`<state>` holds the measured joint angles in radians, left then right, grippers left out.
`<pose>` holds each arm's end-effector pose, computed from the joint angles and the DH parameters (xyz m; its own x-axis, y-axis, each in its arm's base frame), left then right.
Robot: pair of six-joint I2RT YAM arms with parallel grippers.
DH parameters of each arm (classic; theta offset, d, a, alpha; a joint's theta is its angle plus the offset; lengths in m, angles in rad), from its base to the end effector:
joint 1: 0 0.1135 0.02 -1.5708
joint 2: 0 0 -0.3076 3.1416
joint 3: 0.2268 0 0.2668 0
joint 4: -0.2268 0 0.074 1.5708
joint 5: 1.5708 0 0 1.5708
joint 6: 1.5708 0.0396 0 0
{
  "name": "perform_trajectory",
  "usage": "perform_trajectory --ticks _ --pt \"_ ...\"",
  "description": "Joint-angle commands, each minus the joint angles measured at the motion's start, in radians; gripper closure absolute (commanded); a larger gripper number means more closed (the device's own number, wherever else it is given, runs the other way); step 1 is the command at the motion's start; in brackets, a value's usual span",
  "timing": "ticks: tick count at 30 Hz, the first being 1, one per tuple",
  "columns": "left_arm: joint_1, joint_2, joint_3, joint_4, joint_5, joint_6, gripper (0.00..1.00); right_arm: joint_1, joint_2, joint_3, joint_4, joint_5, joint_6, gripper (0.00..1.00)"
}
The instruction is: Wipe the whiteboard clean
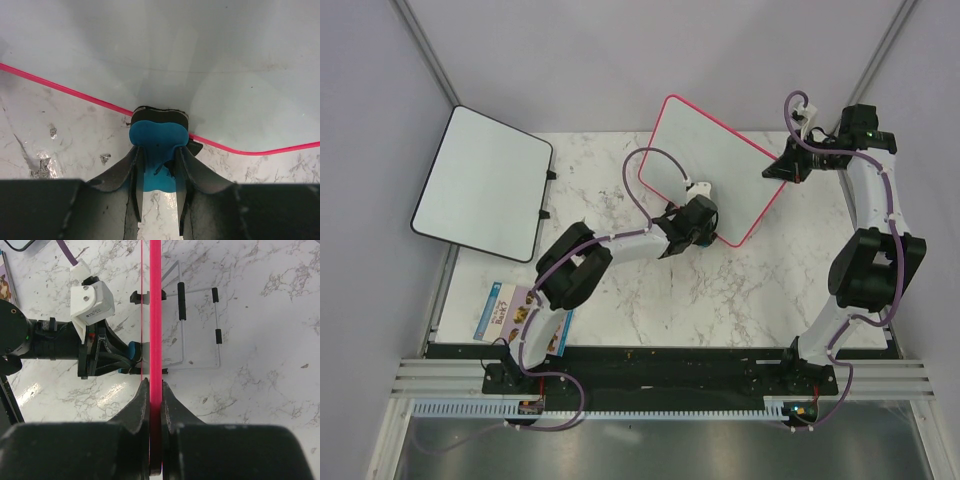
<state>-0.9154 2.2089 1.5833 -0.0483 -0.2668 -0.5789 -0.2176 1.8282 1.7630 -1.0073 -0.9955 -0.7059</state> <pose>0.3354 -0.4192 0.1870 -0.6681 0.0031 -0.7441 0.3270 0.8995 -0.2898 0.4049 -0.0555 0.3700 -0.4749 -0.2565 -0.8418 -0.7650 0.5932 0.2508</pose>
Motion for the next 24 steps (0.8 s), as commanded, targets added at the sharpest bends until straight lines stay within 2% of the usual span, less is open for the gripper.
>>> perform_trajectory --ticks 1,4,12,19,24 --pt "-0.071 -0.040 -0.032 0.128 0.054 0.008 0.98 0.089 0.109 -0.129 -0.271 0.190 -0.145 1.00" --pt "-0.071 -0.081 -0.063 0.148 0.006 0.027 0.98 0.089 0.109 -0.131 -0.271 0.190 -0.145 1.00" --pt "-0.031 -0.185 -0.143 0.079 -0.181 0.080 0.98 0.089 0.126 -0.112 -0.271 0.208 -0.107 1.00" --pt "-0.010 -0.355 -0.269 0.186 -0.301 0.298 0.98 0.083 0.151 -0.082 -0.271 0.232 -0.046 1.00" --pt "0.024 -0.488 -0.364 0.200 -0.365 0.369 0.98 0.081 0.161 -0.054 -0.269 0.245 0.011 1.00"
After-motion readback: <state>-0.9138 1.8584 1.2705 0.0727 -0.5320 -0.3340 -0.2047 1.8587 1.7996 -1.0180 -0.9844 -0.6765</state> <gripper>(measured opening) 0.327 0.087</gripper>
